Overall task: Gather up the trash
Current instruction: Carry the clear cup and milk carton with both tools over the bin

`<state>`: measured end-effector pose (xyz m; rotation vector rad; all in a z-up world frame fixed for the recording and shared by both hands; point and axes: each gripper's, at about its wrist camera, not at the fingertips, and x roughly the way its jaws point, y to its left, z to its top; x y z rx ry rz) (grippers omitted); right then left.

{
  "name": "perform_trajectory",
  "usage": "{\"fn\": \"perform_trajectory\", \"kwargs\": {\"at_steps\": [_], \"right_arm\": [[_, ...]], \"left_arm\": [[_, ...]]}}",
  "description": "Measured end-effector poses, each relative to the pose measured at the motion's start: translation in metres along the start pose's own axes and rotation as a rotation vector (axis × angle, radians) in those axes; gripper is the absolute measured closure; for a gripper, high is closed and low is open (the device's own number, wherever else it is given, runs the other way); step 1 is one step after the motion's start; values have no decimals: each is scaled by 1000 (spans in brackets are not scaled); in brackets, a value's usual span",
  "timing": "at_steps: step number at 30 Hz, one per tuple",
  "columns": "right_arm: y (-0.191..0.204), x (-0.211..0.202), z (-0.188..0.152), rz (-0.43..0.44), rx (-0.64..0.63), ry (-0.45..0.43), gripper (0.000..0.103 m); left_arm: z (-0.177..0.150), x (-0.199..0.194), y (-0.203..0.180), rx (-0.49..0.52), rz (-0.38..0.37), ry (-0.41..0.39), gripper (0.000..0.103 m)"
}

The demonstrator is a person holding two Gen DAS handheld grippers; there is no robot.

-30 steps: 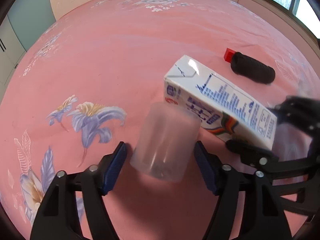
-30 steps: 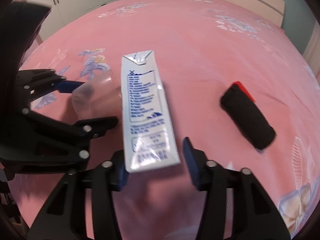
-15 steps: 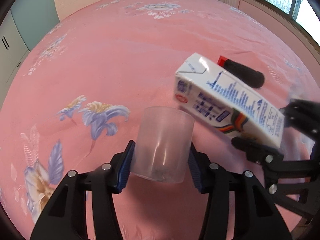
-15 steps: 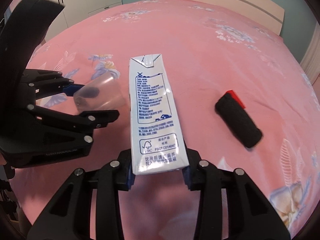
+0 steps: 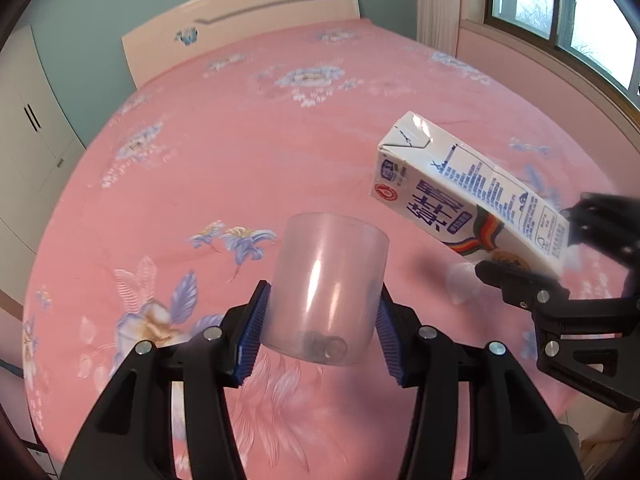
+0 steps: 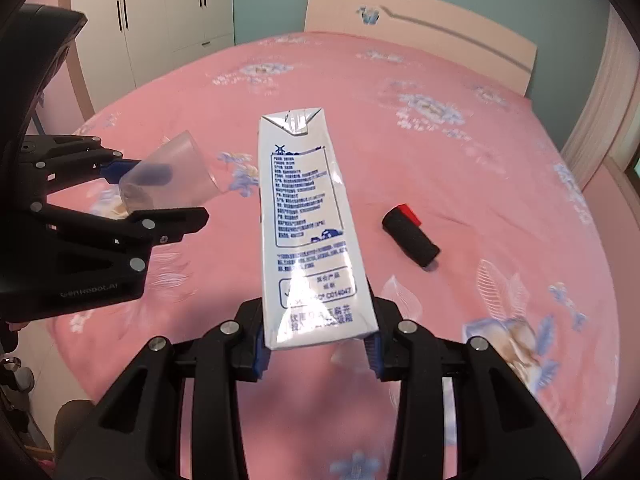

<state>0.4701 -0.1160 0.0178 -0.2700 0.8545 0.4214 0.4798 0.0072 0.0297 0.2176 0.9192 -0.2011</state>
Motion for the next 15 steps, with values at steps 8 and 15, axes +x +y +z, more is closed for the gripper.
{"fn": "perform_trajectory", "kwargs": {"at_steps": [8, 15], "right_arm": [[24, -94, -30, -33, -12, -69, 64], [45, -155, -68, -50, -22, -102, 64]], "left_arm": [[-29, -85, -21, 23, 27, -60, 50], [-67, -140, -36, 28, 33, -94, 50]]}}
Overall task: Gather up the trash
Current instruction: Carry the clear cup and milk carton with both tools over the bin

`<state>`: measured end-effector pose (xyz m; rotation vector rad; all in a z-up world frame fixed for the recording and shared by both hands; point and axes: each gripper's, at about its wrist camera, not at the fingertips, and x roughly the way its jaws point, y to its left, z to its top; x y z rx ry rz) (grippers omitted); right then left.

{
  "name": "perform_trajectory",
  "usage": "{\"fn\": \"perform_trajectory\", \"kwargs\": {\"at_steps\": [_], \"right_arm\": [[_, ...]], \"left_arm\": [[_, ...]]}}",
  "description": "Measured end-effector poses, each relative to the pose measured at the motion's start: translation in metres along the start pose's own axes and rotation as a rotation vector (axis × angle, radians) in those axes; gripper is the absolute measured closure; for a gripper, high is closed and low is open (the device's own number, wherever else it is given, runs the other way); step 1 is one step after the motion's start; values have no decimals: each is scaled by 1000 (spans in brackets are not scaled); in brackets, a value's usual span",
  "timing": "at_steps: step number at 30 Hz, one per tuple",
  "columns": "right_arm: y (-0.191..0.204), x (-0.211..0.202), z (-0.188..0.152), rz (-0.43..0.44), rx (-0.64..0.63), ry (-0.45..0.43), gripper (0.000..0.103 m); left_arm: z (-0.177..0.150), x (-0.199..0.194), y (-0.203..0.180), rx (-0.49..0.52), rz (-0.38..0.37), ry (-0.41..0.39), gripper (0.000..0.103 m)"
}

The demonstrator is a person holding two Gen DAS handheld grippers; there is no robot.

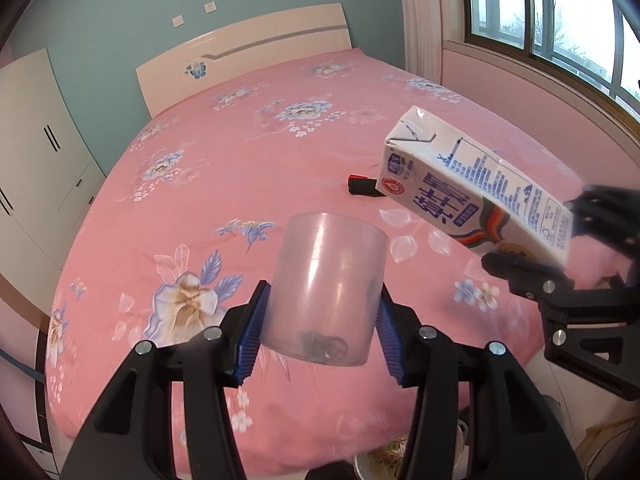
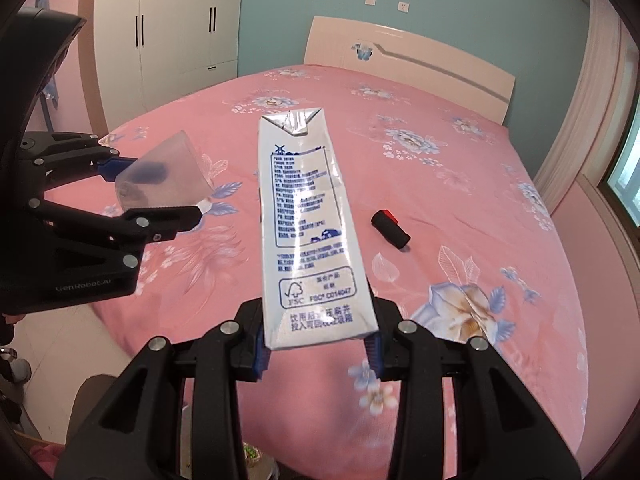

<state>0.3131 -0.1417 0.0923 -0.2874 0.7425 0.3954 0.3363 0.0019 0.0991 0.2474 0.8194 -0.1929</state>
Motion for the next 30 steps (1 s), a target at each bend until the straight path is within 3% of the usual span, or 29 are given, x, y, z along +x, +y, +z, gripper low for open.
{"fn": "perform_trajectory", "kwargs": {"at_steps": [6, 12, 20, 30], "right_arm": [[15, -39, -32, 6, -1, -22, 64], [31, -53, -68, 21, -6, -13, 64], [49, -46, -116, 58, -7, 49, 64], [77, -9, -181, 119, -8, 168, 64]], "left_arm": [[-34, -29, -14, 17, 6, -1, 50], [-72, -38, -30, 29, 0, 32, 50], [-123, -25, -39, 14, -30, 109, 50], [-181, 7, -56, 8, -78, 208, 50]]}}
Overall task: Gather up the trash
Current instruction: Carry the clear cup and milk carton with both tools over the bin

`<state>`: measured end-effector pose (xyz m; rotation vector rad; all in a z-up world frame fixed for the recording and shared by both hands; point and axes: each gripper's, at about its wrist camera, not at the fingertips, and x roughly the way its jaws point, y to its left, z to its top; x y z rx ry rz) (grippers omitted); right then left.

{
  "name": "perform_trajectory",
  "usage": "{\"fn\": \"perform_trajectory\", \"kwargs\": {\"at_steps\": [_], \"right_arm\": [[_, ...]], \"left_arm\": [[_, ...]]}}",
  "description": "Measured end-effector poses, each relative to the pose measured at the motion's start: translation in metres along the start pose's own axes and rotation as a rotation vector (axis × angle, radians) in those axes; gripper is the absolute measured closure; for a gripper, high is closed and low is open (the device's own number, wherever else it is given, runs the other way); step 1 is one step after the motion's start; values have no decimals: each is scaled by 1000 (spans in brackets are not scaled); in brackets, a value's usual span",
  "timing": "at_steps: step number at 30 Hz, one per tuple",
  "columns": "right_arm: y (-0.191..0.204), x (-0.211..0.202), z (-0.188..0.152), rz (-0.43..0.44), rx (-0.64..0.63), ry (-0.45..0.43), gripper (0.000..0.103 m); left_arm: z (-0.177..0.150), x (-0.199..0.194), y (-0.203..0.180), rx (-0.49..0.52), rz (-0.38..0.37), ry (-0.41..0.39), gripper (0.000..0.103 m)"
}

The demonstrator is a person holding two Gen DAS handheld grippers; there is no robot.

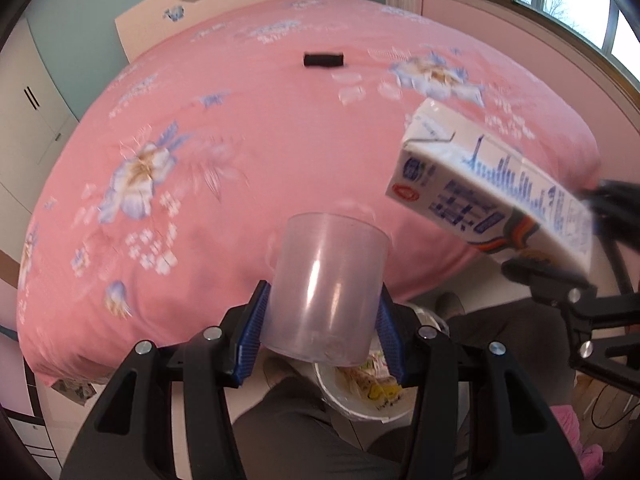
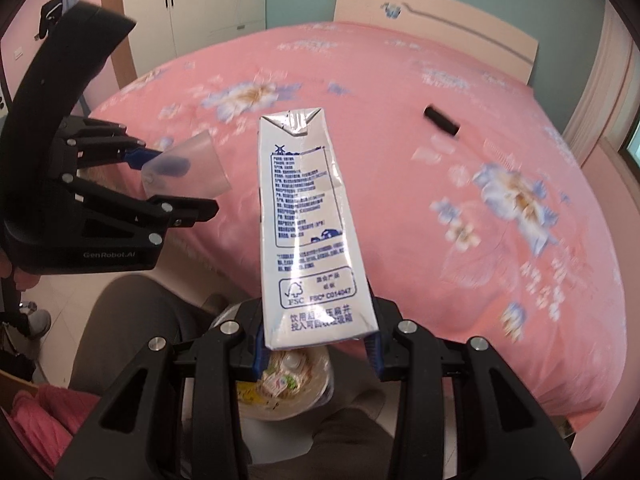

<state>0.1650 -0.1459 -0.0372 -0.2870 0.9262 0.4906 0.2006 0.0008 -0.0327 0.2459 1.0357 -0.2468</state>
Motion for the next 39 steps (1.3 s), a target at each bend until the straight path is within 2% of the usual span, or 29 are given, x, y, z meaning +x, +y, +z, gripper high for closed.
{"fn": "perform_trajectory", "kwargs": {"at_steps": [14, 25, 39], "right_arm": [[13, 63, -63, 66, 44, 154, 64], [19, 126, -112, 111, 81, 319, 64], [24, 221, -147, 126, 131, 513, 64]], "left_arm": [[-63, 81, -30, 29, -56, 177, 50], [-97, 145, -36, -5, -107, 299, 50], [-136, 229, -43, -78, -157, 445, 50]]}}
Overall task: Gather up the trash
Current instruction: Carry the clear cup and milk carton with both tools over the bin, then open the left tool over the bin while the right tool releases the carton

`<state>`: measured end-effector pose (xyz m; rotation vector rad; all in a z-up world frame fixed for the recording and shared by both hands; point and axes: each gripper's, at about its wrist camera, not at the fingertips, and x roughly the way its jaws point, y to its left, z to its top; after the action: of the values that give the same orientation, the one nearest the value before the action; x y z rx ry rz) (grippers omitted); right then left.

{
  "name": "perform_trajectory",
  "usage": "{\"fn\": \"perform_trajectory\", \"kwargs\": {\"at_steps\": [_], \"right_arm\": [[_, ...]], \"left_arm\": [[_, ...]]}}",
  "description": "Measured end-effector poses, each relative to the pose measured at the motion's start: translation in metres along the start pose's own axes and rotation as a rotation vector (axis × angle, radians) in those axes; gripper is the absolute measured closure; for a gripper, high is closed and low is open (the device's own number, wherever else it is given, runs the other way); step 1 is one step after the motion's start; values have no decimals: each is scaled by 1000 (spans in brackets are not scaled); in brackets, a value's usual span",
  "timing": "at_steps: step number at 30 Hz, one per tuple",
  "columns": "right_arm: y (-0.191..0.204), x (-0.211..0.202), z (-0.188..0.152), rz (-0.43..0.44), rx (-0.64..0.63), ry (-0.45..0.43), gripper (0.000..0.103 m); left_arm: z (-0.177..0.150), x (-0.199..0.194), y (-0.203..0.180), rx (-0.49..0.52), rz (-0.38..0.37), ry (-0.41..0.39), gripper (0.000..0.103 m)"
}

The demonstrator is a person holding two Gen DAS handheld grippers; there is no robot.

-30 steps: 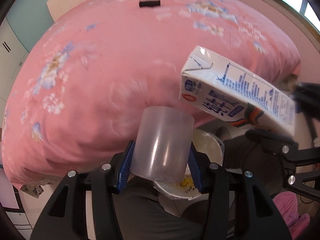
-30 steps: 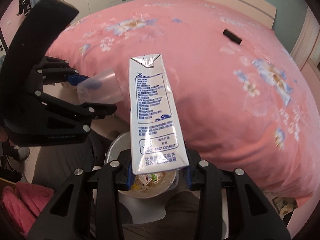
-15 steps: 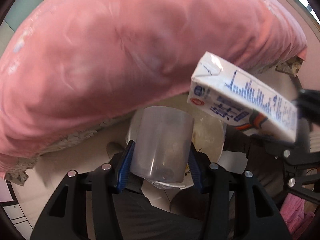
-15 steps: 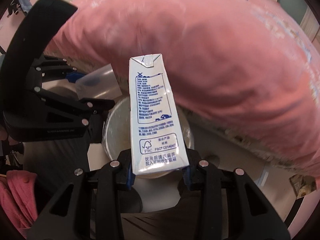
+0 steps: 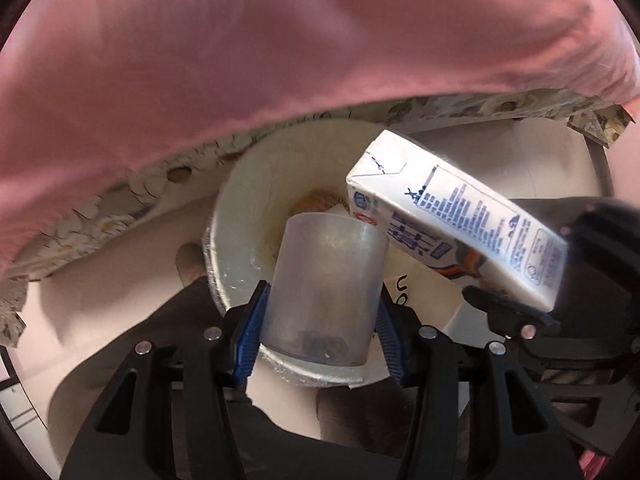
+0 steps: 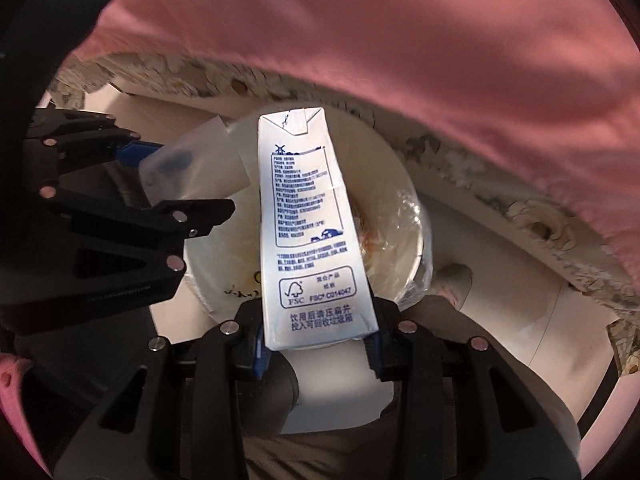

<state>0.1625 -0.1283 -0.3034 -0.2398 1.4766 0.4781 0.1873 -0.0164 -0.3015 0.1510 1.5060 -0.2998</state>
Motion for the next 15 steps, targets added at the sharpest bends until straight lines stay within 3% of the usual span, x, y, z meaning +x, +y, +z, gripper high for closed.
{"fn": "perform_trajectory", "kwargs": {"at_steps": [15], "right_arm": [[-15, 84, 32, -6, 83, 163, 64]], "left_arm": [[12, 85, 25, -109, -31, 138, 50]]}}
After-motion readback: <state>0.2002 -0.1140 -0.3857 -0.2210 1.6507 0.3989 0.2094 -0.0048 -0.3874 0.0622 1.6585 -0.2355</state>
